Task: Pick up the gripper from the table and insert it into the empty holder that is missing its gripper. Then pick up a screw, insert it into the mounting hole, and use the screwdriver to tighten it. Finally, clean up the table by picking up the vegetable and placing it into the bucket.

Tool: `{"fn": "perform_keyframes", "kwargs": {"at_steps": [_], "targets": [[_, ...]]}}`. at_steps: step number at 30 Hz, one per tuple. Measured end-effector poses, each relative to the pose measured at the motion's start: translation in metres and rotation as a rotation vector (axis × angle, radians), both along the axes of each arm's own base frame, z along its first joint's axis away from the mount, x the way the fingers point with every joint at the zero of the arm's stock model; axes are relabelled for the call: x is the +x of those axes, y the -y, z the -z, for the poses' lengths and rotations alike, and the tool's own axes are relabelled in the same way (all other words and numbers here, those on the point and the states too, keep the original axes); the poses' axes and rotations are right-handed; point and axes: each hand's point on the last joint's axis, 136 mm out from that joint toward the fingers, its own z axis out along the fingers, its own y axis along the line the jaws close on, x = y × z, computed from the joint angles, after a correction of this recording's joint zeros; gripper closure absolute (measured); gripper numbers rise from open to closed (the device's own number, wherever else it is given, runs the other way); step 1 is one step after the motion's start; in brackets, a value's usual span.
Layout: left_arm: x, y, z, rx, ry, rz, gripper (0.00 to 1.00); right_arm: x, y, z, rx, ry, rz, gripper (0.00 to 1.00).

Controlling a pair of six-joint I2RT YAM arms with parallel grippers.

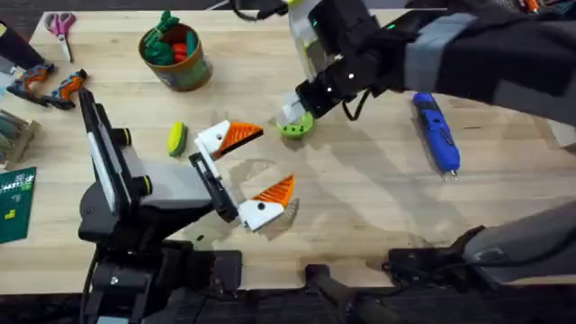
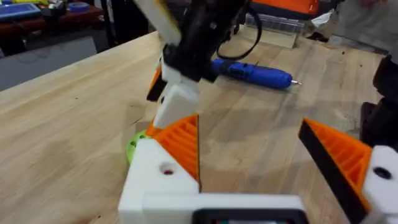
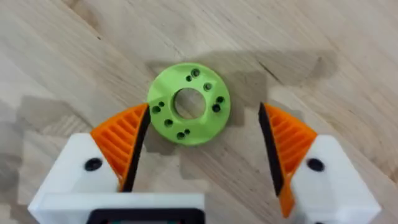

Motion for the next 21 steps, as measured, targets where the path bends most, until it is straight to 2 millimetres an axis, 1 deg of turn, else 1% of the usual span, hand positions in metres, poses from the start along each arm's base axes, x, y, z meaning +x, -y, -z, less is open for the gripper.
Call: {"fn": "perform_keyframes", "kwargs": {"at_steps": [5,8,11,14,17,18,21], "targets": [[0.000,0.000,0.000,0.000,0.000,0.000,0.015,0.001,0.000,0.024,-0.031,-0.040,-0.004,0.008],[0.000,0.000,0.000,0.000,0.000,0.000,0.015,0.002,-0.001,0.032,-0.037,-0.048,-0.005,0.008],[0.000,0.000,0.000,0.000,0.000,0.000,0.015,0.005,-0.003,0.035,-0.034,-0.044,-0.005,0.024],[0.000,0.000,0.000,0.000,0.000,0.000,0.015,0.005,-0.004,0.035,-0.033,-0.041,-0.006,0.100],[0.000,0.000,0.000,0.000,0.000,0.000,0.015,0.005,-0.004,0.036,-0.035,-0.040,-0.010,0.326],[0.000,0.000,0.000,0.000,0.000,0.000,0.015,0.005,-0.004,0.036,-0.036,-0.040,-0.011,0.366],[0.000,0.000,0.000,0.000,0.000,0.000,0.015,0.005,-0.004,0.036,-0.036,-0.040,-0.012,0.408]]}}
